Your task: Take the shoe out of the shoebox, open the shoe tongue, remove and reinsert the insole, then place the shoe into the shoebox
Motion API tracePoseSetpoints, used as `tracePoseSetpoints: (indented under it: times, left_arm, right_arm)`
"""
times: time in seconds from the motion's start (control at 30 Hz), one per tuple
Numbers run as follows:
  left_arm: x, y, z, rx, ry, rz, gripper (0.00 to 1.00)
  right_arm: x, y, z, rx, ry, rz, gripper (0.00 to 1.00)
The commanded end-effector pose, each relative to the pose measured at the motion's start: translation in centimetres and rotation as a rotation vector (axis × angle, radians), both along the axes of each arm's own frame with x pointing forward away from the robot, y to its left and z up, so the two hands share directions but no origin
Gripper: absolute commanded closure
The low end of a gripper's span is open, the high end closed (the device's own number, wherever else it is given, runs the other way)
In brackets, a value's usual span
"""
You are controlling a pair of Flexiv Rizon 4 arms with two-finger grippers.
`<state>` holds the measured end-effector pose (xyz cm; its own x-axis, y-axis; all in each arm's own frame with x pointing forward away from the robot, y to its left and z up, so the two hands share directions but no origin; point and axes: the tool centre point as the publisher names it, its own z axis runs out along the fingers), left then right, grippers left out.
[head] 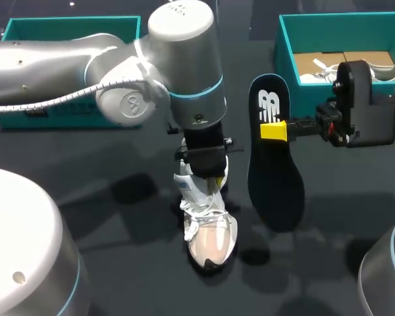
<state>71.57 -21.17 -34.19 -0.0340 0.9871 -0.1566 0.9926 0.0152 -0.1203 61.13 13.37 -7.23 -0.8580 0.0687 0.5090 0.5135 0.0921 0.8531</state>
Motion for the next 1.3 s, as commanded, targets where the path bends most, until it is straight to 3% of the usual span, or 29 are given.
tracePoseSetpoints:
  times: [0.03, 0.63, 0.73, 0.83, 0.93, 1.0, 1.1, 1.3]
  left_arm:
    - [0.1, -0.4, -0.8, 0.013, 0.004, -0.02, 1.0]
    - [0.1, -2.0, -3.0, 0.049, -0.005, -0.089, 1.0]
    - [0.1, -2.2, -3.2, 0.053, -0.013, -0.093, 0.84]
    - [0.1, -2.4, -3.3, 0.053, -0.024, -0.092, 0.59]
    - [0.4, -2.6, -3.1, 0.035, -0.031, -0.073, 0.51]
    - [0.6, -2.5, -2.5, 0.002, -0.045, -0.058, 0.25]
    - [0.9, -2.4, -0.8, -0.061, -0.067, -0.037, 0.01]
    - [1.8, -2.5, 3.9, -0.247, -0.128, 0.061, 0.0]
  right_arm:
    - [-0.1, 0.1, 0.0, -0.002, 0.001, -0.002, 1.0]
    - [-0.1, 0.1, 0.0, -0.002, 0.001, -0.002, 1.0]
    - [-0.1, 0.1, 0.0, -0.002, 0.001, -0.002, 1.0]
    - [-0.1, 0.1, 0.0, -0.002, 0.001, -0.002, 1.0]
    - [-0.1, 0.1, 0.0, -0.002, 0.001, -0.002, 1.0]
    - [-0.1, 0.1, 0.0, -0.002, 0.001, -0.002, 1.0]
    - [-0.1, 0.1, 0.0, -0.002, 0.001, -0.002, 1.0]
    - [-0.1, 0.1, 0.0, -0.002, 0.001, -0.002, 1.0]
